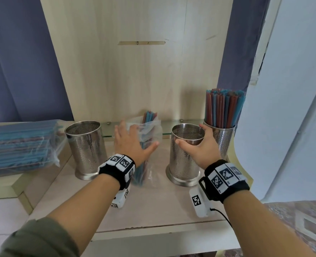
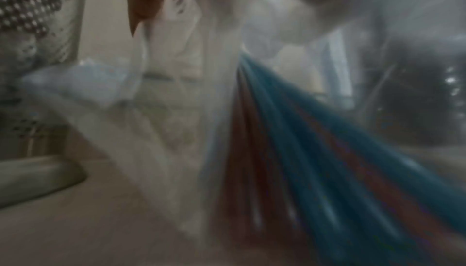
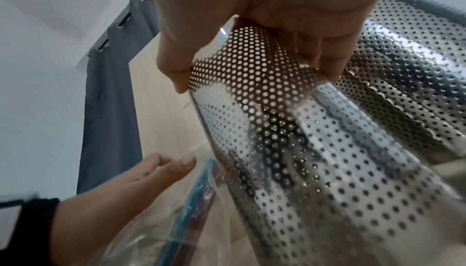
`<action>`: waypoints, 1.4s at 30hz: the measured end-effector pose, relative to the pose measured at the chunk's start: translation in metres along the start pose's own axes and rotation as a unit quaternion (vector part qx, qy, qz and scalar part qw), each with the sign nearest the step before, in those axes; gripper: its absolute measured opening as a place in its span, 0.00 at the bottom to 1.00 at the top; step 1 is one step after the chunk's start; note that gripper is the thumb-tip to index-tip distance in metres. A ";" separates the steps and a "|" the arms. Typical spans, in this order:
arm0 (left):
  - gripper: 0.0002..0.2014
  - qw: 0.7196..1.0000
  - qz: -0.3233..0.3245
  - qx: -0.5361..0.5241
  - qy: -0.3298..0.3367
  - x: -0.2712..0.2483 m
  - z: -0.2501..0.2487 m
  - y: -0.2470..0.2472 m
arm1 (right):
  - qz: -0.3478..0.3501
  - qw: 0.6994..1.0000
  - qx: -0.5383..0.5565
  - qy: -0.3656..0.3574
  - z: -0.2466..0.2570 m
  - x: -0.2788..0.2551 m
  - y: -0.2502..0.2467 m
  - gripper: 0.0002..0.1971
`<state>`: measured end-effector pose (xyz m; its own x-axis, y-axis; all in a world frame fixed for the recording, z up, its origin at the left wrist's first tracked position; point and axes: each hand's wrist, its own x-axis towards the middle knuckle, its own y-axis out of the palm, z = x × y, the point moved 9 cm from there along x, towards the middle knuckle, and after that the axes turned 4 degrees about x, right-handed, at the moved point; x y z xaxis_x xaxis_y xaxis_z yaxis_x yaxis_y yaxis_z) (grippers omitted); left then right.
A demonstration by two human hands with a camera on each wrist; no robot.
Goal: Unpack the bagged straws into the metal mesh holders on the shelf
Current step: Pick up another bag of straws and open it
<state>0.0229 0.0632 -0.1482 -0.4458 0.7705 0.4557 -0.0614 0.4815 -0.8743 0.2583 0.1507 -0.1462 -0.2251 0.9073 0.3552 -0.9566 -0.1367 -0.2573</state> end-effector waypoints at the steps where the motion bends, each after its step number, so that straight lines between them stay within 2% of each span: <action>1: 0.45 1.000 0.012 0.003 0.004 0.002 0.000 0.001 | -0.001 1.000 -0.002 -0.004 0.000 0.000 0.000 0.52; 3: 0.41 0.999 0.044 0.015 0.013 0.006 0.001 0.007 | -0.002 1.000 -0.002 -0.009 0.000 0.001 0.002 0.52; 7: 0.33 0.994 0.092 -0.048 -0.029 0.004 0.009 0.021 | -0.002 1.000 0.000 -0.007 -0.002 0.002 0.002 0.54; 9: 0.31 0.992 0.096 -0.072 -0.047 0.001 0.010 0.022 | -0.007 1.000 0.004 -0.008 -0.003 0.001 0.001 0.54; 11: 0.31 0.986 0.072 -0.132 -0.068 0.000 0.015 0.018 | -0.013 1.000 0.004 -0.012 -0.004 0.002 0.000 0.55; 13: 0.37 0.977 0.060 -0.186 -0.085 -0.001 0.020 0.016 | -0.013 1.000 0.002 -0.013 -0.004 0.002 0.001 0.56; 16: 0.55 0.970 0.068 -0.218 -0.083 -0.001 0.022 0.019 | -0.013 1.000 0.002 -0.012 -0.005 0.002 0.002 0.55; 18: 0.58 0.970 0.078 -0.214 -0.088 -0.001 0.023 0.021 | -0.013 1.000 0.001 -0.013 -0.004 0.002 0.002 0.55; 22: 0.34 0.983 0.098 -0.132 -0.079 0.000 0.023 0.024 | -0.012 1.000 0.001 -0.009 -0.003 0.002 0.002 0.54; 24: 0.28 0.987 0.077 -0.118 -0.075 0.000 0.023 0.018 | -0.014 1.000 0.000 -0.009 -0.003 0.002 0.002 0.54; 26: 0.28 0.988 0.000 -0.142 -0.055 0.001 0.021 0.004 | -0.011 1.000 -0.004 -0.008 -0.001 0.001 0.002 0.54; 28: 0.33 0.974 -0.078 -0.210 -0.045 0.000 0.021 -0.010 | -0.004 1.000 -0.015 -0.002 -0.001 0.003 0.003 0.54; 29: 0.36 0.965 -0.091 -0.242 -0.043 -0.001 0.020 -0.014 | 0.001 1.000 -0.020 0.003 -0.001 0.004 0.003 0.55; 32: 0.46 0.957 -0.037 -0.281 -0.061 -0.003 0.020 -0.007 | 0.022 0.999 -0.038 0.016 -0.001 0.008 0.004 0.56; 34: 0.48 0.950 -0.009 -0.303 -0.070 -0.007 0.020 -0.004 | 0.033 0.998 -0.049 0.024 0.000 0.011 0.003 0.56; 36: 0.49 0.940 -0.011 -0.335 -0.063 -0.010 0.019 -0.007 | 0.041 0.997 -0.058 0.030 0.000 0.014 0.001 0.56; 38: 0.46 0.938 -0.021 -0.342 -0.050 -0.011 0.017 -0.009 | 0.051 0.996 -0.069 0.033 0.002 0.014 -0.001 0.57; 40: 0.33 0.945 -0.015 -0.324 -0.051 -0.009 0.017 -0.008 | 0.066 0.992 -0.102 0.034 0.008 0.013 -0.001 0.55; 42: 0.27 0.950 -0.010 -0.308 -0.048 -0.007 0.019 -0.006 | 0.091 0.979 -0.176 0.039 0.017 0.011 0.001 0.54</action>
<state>0.0094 0.0469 -0.1497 -0.5308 0.7311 0.4286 0.4500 0.6718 -0.5884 0.2521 0.1541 -0.1269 -0.3570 0.9106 0.2081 -0.7764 -0.1653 -0.6082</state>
